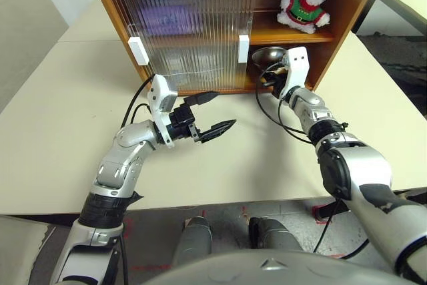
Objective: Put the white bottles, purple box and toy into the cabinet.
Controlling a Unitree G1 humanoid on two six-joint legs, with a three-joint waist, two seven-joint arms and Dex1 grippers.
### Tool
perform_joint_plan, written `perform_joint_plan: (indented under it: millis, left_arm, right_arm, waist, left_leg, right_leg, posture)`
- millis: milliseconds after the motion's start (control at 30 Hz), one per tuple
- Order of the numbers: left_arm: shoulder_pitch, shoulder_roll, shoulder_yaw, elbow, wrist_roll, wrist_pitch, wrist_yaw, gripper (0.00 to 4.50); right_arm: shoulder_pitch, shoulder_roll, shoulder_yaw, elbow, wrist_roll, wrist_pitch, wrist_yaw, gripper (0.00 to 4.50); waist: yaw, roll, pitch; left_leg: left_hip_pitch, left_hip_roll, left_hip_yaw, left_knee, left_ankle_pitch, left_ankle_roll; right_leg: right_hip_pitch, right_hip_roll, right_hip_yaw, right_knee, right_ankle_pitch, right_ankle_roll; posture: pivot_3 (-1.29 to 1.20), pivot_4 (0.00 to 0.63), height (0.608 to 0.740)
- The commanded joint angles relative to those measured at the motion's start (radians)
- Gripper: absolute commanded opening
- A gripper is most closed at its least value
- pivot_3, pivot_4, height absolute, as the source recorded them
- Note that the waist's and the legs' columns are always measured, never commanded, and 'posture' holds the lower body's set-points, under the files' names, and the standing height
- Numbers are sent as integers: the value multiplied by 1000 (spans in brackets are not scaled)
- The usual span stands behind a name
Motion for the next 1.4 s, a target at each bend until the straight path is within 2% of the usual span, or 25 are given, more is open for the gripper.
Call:
perform_joint_plan:
  millis: [33,600,800,900,1100,1200,1400]
  left_arm:
    - [-8,-2,-1,-11,5,0,0,4500]
    - [-17,-20,-3,13,13,-21,-3,4500]
    - [-20,-22,-7,23,16,-32,-9,4500]
    - [-18,-22,-6,24,15,-35,-9,4500]
    - [-6,-16,-2,23,15,-39,-9,4500]
    - [-3,-14,0,29,16,-42,-10,4500]
    - [-2,-8,9,45,15,-49,-13,4500]
  right_arm:
    - [-13,1,-13,10,-9,2,-1,43]
    - [92,3,-21,-47,10,1,131,43]
    - [187,3,-25,-177,36,-27,177,43]
    - [266,14,-16,-336,60,-4,194,43]
    - [506,43,61,-897,94,189,154,43]
    - [567,64,106,-1102,110,292,118,43]
    - [597,94,216,-1324,109,444,83,43]
  waist:
    - [0,0,0]
    - [1,0,0]
    - [0,0,0]
    - [-1,0,0]
    - [-5,0,0]
    - [-8,0,0]
    - [-16,0,0]
  left_leg:
    - [0,0,0,0,0,0]
    - [0,0,3,1,1,1]
    - [1,0,3,5,1,2]
    - [1,0,3,10,1,2]
    - [3,-1,3,14,2,3]
    - [4,-2,2,14,2,4]
    - [11,-4,2,14,2,4]
  right_leg:
    - [0,0,0,0,0,0]
    - [0,0,-1,1,1,1]
    - [3,1,-2,1,3,1]
    - [4,1,-2,1,5,2]
    - [9,2,-2,1,6,2]
    - [10,3,-3,1,3,11]
    - [15,7,-4,1,3,12]
  posture:
    - [165,105,740]
    - [150,89,740]
    - [142,82,740]
    - [143,82,740]
    - [143,82,740]
    - [139,82,740]
    - [142,84,740]
